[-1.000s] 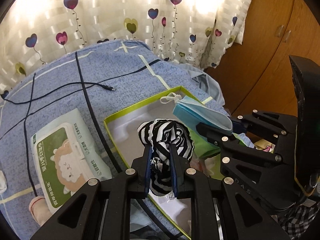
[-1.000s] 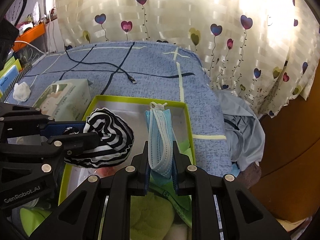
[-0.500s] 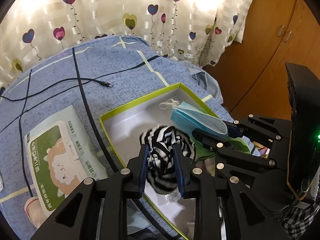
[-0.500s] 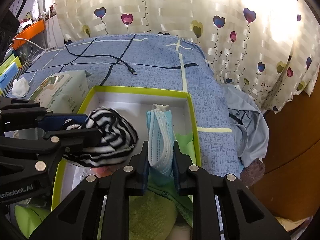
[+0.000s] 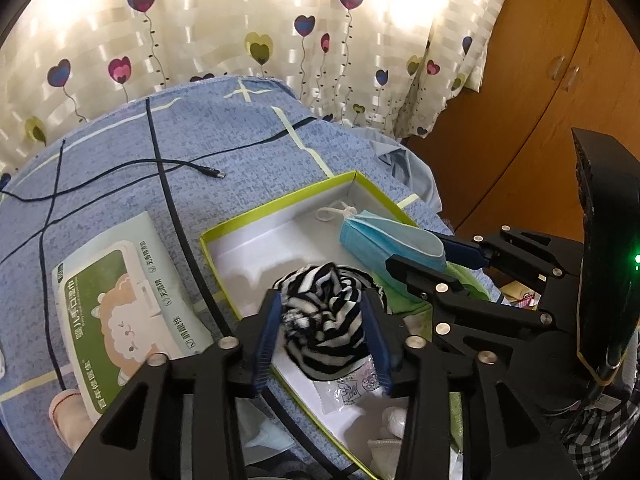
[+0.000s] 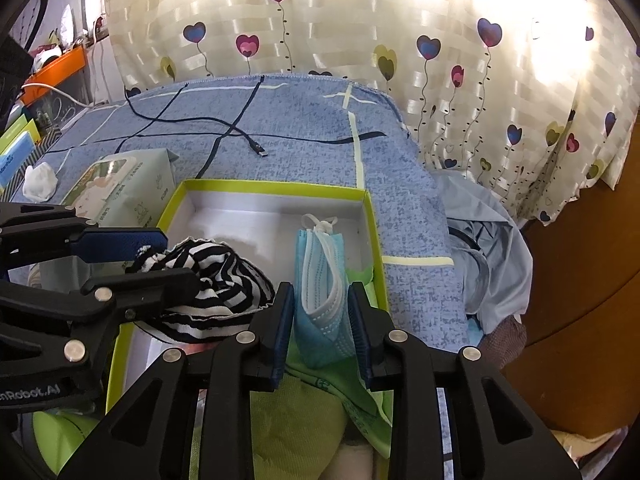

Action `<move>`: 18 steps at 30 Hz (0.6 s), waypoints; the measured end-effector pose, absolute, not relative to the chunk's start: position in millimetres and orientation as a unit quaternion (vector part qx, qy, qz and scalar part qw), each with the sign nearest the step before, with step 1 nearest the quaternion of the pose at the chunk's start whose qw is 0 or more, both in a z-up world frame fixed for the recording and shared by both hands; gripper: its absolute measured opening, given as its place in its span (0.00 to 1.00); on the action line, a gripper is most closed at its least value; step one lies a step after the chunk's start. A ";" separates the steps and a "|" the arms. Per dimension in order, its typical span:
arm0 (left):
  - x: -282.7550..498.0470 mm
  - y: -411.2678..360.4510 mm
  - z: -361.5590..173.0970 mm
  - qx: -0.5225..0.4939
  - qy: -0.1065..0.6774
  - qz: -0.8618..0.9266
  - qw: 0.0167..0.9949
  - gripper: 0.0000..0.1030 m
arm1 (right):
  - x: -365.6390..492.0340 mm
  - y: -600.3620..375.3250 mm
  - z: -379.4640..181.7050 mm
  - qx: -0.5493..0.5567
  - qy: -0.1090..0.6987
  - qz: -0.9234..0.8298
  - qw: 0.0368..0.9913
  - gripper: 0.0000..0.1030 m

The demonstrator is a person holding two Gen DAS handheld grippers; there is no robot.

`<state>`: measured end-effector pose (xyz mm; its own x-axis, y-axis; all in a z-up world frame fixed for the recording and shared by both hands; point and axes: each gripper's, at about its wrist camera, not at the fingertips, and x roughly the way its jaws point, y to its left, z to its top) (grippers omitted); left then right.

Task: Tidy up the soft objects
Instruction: 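Lower the sock and mask into the box and open both grippers, then withdraw both tools from the box toward the white and beige socks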

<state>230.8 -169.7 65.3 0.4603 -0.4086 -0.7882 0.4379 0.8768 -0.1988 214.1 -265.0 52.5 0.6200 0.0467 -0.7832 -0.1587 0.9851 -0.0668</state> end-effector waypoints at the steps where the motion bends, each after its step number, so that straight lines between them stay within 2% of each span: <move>1: 230.4 -169.0 66.3 0.014 0.456 -0.249 0.854 0.41 | 213.5 -265.3 53.4 -0.064 0.431 0.058 0.898 0.28; 18: 205.6 -158.6 90.1 0.012 0.429 -0.258 0.866 0.46 | 192.6 -263.6 75.5 -0.046 0.407 0.048 0.911 0.29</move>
<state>205.6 -158.6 90.1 0.4996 -0.4357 -0.7487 0.4563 0.8670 -0.2001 192.6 -263.6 75.5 0.6636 0.0508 -0.7463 -0.1252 0.9912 -0.0439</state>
